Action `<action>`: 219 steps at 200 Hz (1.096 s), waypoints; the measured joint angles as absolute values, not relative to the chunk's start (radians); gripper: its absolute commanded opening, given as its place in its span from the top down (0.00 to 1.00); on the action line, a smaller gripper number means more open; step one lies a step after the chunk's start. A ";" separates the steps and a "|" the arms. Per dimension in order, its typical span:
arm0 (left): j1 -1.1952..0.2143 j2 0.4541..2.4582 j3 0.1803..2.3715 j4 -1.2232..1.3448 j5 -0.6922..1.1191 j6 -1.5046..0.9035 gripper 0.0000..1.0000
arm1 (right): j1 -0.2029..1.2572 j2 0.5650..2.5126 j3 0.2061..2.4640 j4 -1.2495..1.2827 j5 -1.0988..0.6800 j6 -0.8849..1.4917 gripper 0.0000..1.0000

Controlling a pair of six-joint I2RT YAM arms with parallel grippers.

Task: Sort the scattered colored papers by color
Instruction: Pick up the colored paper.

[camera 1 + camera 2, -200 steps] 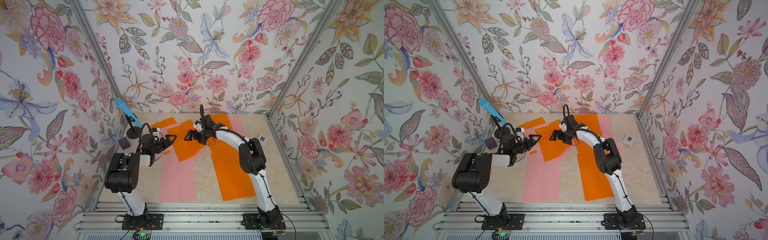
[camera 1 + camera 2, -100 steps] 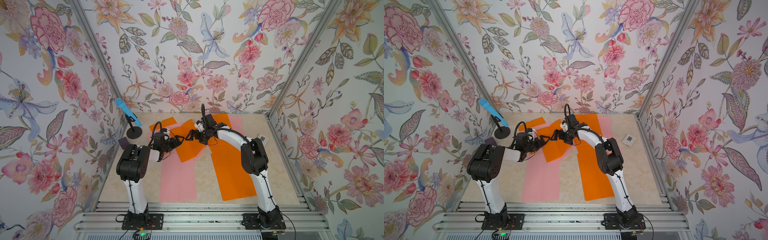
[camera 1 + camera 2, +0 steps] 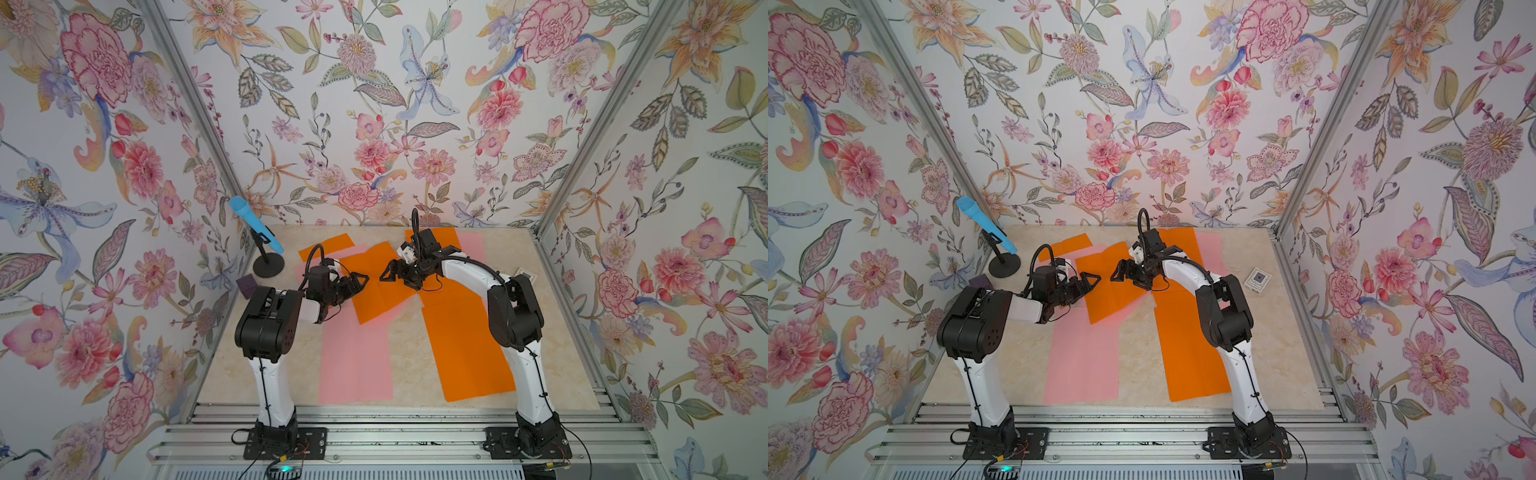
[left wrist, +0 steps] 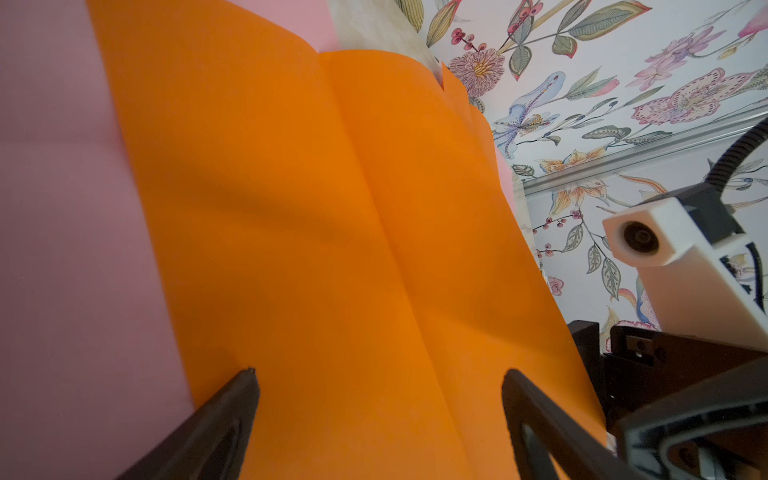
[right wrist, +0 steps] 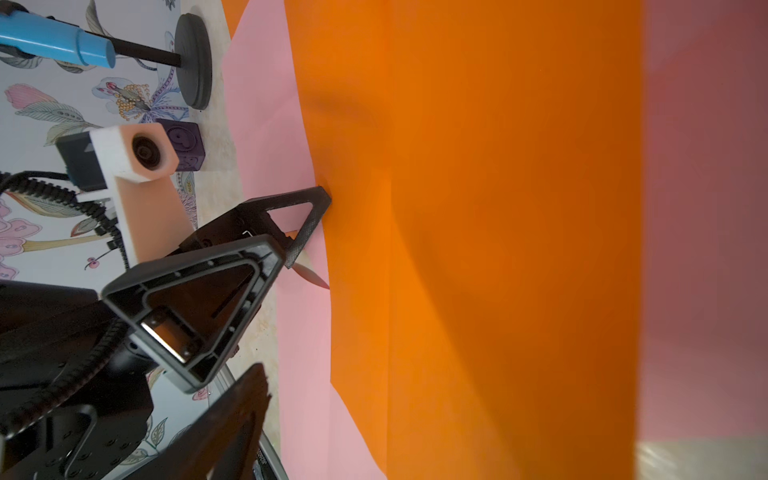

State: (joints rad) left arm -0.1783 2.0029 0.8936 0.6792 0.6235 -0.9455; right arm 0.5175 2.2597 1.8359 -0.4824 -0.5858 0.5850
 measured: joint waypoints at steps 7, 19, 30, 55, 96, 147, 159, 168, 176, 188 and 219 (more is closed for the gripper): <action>-0.178 2.003 0.894 0.679 0.624 -0.945 0.07 | 0.513 2.259 1.829 -0.483 -0.586 0.585 0.19; -0.178 2.003 0.894 0.679 0.624 -0.945 0.07 | 0.504 2.257 1.818 -0.482 -0.586 0.585 0.22; -0.178 2.003 0.894 0.679 0.624 -0.945 0.07 | 0.498 2.252 1.810 -0.481 -0.587 0.587 0.24; -0.178 2.003 0.894 0.680 0.624 -0.945 0.07 | 0.494 2.237 1.797 -0.476 -0.595 0.598 0.38; -0.178 2.003 0.894 0.681 0.624 -0.945 0.06 | 0.494 2.227 1.789 -0.455 -0.609 0.602 0.74; -0.178 1.987 0.912 0.632 0.627 -0.940 0.04 | 0.496 2.227 1.754 -0.454 -0.590 0.591 1.00; -0.178 1.961 0.922 0.596 0.624 -0.928 0.04 | 0.498 2.227 1.754 -0.460 -0.573 0.582 1.00; -0.178 1.933 0.930 0.572 0.621 -0.919 0.03 | 0.501 2.227 1.755 -0.464 -0.556 0.572 1.00; -0.178 1.904 0.940 0.554 0.619 -0.909 0.02 | 0.506 2.227 1.759 -0.475 -0.538 0.562 1.00; -0.178 1.854 0.962 0.520 0.605 -0.888 0.01 | 0.517 2.223 1.765 -0.492 -0.511 0.547 1.00; -0.178 1.718 0.991 0.457 0.552 -0.826 0.00 | 0.548 2.159 1.767 -0.534 -0.444 0.511 1.00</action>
